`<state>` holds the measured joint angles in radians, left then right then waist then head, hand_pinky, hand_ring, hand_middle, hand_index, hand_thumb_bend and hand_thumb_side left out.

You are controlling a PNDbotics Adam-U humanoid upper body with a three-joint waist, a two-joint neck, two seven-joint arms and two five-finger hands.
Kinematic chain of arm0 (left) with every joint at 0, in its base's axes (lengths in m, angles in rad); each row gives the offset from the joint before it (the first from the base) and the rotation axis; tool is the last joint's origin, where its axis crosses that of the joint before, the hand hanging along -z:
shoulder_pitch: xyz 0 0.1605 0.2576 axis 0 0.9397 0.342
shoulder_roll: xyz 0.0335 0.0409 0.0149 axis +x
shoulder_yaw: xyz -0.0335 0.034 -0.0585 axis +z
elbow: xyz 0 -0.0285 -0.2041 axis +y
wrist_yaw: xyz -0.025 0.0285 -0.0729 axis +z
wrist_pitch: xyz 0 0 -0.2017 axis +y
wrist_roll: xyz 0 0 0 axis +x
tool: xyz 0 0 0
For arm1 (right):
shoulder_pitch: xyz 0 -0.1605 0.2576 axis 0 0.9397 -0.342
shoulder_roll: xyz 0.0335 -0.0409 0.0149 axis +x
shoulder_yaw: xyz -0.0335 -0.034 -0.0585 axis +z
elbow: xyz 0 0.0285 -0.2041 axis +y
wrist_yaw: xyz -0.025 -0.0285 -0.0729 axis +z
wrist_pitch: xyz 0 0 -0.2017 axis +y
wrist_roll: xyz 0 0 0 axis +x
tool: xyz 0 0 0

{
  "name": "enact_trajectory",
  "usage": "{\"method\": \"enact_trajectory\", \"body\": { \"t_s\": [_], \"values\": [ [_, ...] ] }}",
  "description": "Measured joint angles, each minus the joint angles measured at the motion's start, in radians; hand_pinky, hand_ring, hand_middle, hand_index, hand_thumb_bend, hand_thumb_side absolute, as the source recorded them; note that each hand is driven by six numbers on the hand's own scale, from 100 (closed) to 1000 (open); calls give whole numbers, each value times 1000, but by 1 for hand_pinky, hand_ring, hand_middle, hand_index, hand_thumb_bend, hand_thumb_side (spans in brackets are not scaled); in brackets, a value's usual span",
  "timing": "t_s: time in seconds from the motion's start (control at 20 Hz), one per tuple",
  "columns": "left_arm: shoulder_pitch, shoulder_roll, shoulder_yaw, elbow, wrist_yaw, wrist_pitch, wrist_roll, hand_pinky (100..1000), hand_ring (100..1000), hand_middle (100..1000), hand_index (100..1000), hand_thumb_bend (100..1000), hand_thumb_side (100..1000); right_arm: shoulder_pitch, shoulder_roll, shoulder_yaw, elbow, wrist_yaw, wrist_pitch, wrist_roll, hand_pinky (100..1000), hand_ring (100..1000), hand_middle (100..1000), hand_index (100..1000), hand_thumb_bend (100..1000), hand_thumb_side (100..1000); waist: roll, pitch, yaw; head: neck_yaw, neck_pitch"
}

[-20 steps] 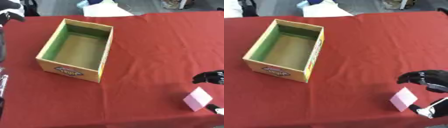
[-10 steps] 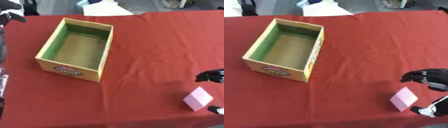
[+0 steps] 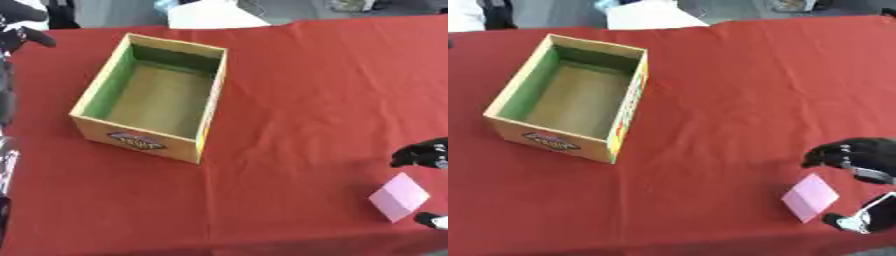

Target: Pick up objects on the table and place them in the box.

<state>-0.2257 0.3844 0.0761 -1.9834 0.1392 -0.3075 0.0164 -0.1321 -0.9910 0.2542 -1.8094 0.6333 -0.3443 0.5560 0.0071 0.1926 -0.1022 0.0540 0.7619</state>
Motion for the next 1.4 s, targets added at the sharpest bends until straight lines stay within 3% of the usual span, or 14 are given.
{"method": "enact_trajectory", "body": {
  "t_s": [0.4,0.6,0.9,1.0,1.1,1.4],
  "values": [
    [-3,-8,0,0,0,1,-12,528,681,590,787,100,761,-21,10,31,53,0,-29,4,876,845,825,900,327,522,5,6,6,-6,0],
    [-3,-9,0,0,0,2,-17,528,681,590,787,100,762,-27,19,37,63,-11,-46,-18,828,729,621,809,253,539,5,10,8,-8,0],
    [-3,-16,0,0,0,5,-20,528,682,591,788,100,762,-27,27,36,62,-51,-54,-110,777,605,436,640,210,515,4,10,8,-8,0],
    [-3,-17,0,0,0,6,-21,528,682,591,788,100,761,-27,27,36,62,-56,-51,-139,768,591,416,613,186,505,3,10,8,-8,0],
    [-3,-17,0,0,0,8,-23,528,682,592,788,100,761,-27,27,36,62,-62,-49,-164,757,563,388,581,106,512,2,10,11,-7,0],
    [-3,-17,0,0,-1,10,-27,529,683,593,788,100,763,-27,33,0,42,-108,-25,-212,762,564,393,599,100,490,-3,8,9,-3,0]
  ]
}}
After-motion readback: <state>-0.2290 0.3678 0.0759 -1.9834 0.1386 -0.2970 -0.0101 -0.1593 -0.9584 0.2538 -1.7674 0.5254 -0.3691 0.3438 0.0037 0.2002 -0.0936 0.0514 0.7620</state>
